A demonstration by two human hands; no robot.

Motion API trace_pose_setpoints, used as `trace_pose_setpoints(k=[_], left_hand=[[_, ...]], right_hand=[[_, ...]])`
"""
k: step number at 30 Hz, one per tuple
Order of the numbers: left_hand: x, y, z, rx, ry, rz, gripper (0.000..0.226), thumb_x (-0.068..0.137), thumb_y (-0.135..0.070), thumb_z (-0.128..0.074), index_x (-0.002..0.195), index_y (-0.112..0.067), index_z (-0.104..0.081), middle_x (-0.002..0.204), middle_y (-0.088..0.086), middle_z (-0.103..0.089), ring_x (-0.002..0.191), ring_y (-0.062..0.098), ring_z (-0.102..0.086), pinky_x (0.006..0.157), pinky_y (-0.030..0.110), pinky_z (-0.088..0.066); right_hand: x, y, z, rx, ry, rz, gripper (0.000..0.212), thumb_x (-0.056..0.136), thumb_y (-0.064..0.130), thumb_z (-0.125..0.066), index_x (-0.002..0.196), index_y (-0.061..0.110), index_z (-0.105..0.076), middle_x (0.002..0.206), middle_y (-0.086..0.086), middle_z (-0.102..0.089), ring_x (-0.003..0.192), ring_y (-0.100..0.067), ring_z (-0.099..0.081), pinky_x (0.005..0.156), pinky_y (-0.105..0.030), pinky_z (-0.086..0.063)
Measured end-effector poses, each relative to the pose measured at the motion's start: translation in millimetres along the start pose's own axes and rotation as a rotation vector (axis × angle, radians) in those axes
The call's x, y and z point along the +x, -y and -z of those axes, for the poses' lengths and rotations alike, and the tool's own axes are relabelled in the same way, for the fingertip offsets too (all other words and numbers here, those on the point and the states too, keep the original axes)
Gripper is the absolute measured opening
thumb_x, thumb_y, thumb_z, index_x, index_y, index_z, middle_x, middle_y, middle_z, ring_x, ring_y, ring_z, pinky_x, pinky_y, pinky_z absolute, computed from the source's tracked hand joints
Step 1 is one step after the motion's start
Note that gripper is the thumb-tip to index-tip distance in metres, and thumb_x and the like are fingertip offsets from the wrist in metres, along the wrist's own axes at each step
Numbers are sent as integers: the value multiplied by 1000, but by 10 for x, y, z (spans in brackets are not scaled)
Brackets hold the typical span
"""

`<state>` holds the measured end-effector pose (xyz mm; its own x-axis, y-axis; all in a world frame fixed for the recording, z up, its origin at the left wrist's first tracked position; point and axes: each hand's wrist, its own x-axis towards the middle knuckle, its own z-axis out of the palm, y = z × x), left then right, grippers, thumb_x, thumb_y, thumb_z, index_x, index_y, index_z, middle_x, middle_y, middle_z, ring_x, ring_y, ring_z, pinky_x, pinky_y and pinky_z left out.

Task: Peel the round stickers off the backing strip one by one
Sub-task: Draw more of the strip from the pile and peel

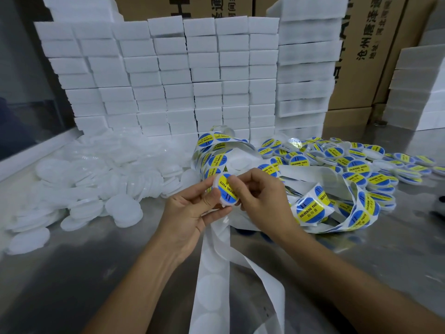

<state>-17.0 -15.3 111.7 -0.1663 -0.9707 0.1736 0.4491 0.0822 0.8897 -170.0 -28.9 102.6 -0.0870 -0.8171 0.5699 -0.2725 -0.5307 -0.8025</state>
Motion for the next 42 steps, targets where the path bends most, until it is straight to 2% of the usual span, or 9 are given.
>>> trace_pose_setpoints(k=[4,12,15,17,20,24,29,34,42], left_hand=[[-22,6,-22,54,46,-44,45,69,-13,-67,113,-4,-70,102,13,-74,89,24,-73,69,30,-59],[17,-20,84,37,0,-60,26,77,-15,-63,98,-17,-78,107,11,-74,96,27,-72,72,32,-59],[16,-4,101,96,-30,-66,29,77,-24,-66,102,-16,-77,107,14,-73,98,30,-71,74,34,-59],[5,6,99,156,-46,-65,28,77,-28,-66,99,-15,-77,103,14,-74,94,30,-72,71,35,-59],[-11,21,73,183,-109,-69,23,74,-29,-68,90,-15,-78,92,13,-75,80,27,-73,61,31,-59],[-13,57,46,258,-187,-121,28,68,-28,-74,89,-9,-74,84,12,-75,73,25,-74,57,27,-57],[0,40,72,249,-223,-155,17,75,-13,-74,92,-8,-73,84,14,-75,72,25,-73,60,30,-59],[8,13,91,235,-273,-144,16,72,-13,-77,87,-9,-75,81,14,-76,71,24,-74,57,27,-58],[2,6,109,239,-180,-122,26,75,-30,-72,93,-13,-78,90,14,-76,79,26,-74,65,29,-58]], right_hand=[[-17,15,-8,-50,-90,-64,50,69,66,-72,66,20,-54,57,-4,-60,51,-8,-53,48,-22,-44],[-41,12,-18,86,44,18,11,91,23,-69,93,14,-63,64,-3,-67,54,-13,-63,54,-30,-53],[-100,-5,-48,72,150,47,37,80,26,-81,112,21,-62,76,8,-68,65,-8,-64,61,-24,-53],[-137,9,-71,70,166,52,35,81,28,-80,111,20,-64,89,10,-70,78,-12,-70,67,-28,-58],[-136,29,-79,100,124,-2,13,93,25,-67,102,17,-68,81,0,-71,63,-24,-70,55,-44,-58],[-131,-12,-68,42,102,3,16,102,21,-51,100,17,-67,80,-1,-68,55,-21,-67,53,-48,-55],[-127,-25,-98,36,145,49,32,93,17,-66,122,31,-60,108,18,-65,67,-15,-67,61,-28,-57],[-103,-52,-24,-288,189,284,63,77,39,-81,131,14,-62,126,2,-54,105,-3,-55,76,-16,-47],[-32,10,56,-349,205,329,39,84,35,-76,118,17,-69,117,4,-66,105,-6,-61,85,-21,-50]])
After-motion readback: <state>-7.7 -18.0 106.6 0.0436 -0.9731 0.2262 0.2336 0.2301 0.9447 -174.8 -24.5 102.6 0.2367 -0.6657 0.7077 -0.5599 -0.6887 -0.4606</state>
